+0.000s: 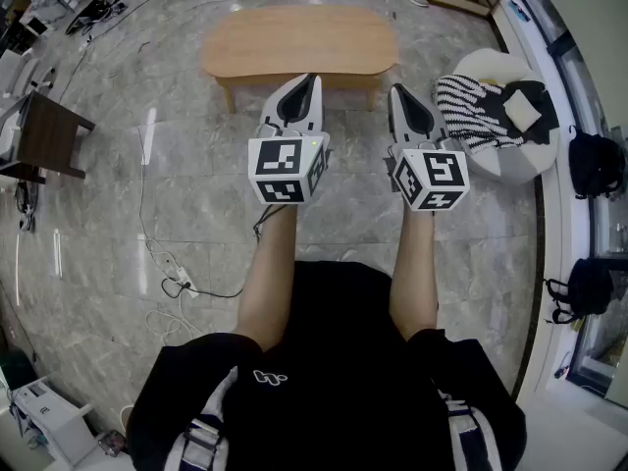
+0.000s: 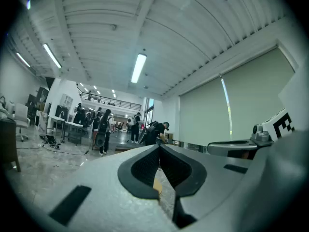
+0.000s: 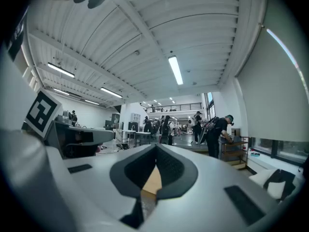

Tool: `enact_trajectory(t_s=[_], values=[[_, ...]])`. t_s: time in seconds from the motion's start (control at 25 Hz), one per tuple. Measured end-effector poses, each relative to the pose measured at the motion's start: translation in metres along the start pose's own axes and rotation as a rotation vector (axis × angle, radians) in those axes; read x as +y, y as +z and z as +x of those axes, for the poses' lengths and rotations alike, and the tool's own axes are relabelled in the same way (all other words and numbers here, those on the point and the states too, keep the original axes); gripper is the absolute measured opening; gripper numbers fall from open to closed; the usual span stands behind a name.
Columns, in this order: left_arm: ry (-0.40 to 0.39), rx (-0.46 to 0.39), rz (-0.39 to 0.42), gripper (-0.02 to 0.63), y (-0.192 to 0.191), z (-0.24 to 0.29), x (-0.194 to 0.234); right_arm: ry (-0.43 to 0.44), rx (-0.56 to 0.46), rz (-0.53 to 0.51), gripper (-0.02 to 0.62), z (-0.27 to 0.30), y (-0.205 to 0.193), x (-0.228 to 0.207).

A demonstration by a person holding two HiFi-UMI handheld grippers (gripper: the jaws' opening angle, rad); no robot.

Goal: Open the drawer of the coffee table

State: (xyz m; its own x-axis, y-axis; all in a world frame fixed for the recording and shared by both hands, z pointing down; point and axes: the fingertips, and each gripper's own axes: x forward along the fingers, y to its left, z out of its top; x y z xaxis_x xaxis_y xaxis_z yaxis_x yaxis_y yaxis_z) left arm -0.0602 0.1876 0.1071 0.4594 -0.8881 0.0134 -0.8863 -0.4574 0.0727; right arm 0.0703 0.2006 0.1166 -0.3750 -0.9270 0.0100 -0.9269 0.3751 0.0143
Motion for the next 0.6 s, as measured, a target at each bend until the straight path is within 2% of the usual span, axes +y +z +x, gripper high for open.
enact_trajectory(t_s=[0.28, 0.44, 0.6], values=[[0.03, -0.009, -0.025, 0.009, -0.002, -0.013, 0.024, -0.028, -0.064, 0.067, 0.011, -0.004, 0.009, 0.002], [0.096, 0.026, 0.044, 0.009, -0.013, -0.026, 0.05, -0.052, -0.053, 0.082, 0.011, -0.007, -0.003, 0.0], [0.129, 0.011, -0.01, 0.009, -0.013, -0.038, 0.072, -0.06, -0.053, 0.099, 0.011, -0.007, -0.006, 0.002]])
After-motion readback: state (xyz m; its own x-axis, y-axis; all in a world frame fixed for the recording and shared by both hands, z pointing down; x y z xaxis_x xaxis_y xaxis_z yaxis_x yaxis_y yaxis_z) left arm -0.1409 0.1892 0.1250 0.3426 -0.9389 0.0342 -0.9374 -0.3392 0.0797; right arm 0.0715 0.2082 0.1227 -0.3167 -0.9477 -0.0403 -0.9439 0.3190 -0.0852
